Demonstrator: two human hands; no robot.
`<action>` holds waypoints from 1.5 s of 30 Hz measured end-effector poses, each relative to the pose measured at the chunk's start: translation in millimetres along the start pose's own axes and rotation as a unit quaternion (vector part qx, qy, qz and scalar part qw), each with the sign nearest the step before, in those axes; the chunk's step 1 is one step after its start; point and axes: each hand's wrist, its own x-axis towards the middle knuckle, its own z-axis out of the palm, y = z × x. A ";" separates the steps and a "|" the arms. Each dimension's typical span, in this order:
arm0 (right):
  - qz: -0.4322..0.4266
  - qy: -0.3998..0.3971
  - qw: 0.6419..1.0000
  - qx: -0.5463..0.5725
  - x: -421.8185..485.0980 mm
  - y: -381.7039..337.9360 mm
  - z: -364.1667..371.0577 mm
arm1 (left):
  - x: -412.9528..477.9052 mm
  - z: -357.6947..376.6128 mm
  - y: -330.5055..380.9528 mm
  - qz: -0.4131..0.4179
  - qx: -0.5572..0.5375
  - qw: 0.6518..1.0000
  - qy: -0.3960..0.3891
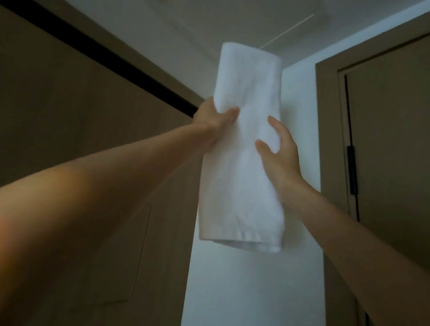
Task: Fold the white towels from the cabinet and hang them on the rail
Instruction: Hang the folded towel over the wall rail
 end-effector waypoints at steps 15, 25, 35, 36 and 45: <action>-0.082 0.012 0.968 -0.236 82.2 53.9 56.3 | 42.4 -39.0 -36.7 0.304 0.619 0.723 -0.041; -0.111 -0.117 0.961 -0.226 87.2 24.6 79.4 | 1.3 -55.8 -97.6 0.346 0.350 0.861 0.126; -0.117 -0.143 0.961 -0.207 87.5 28.8 76.8 | 55.4 -37.2 -114.3 0.073 0.153 0.983 -0.075; -0.116 -0.146 0.960 -0.209 87.8 29.4 76.2 | 56.6 -35.6 -118.2 0.076 0.153 0.983 -0.064; -0.133 -0.213 0.932 -0.260 66.2 21.2 70.3 | 23.9 -58.9 -133.0 0.111 0.200 0.972 -0.058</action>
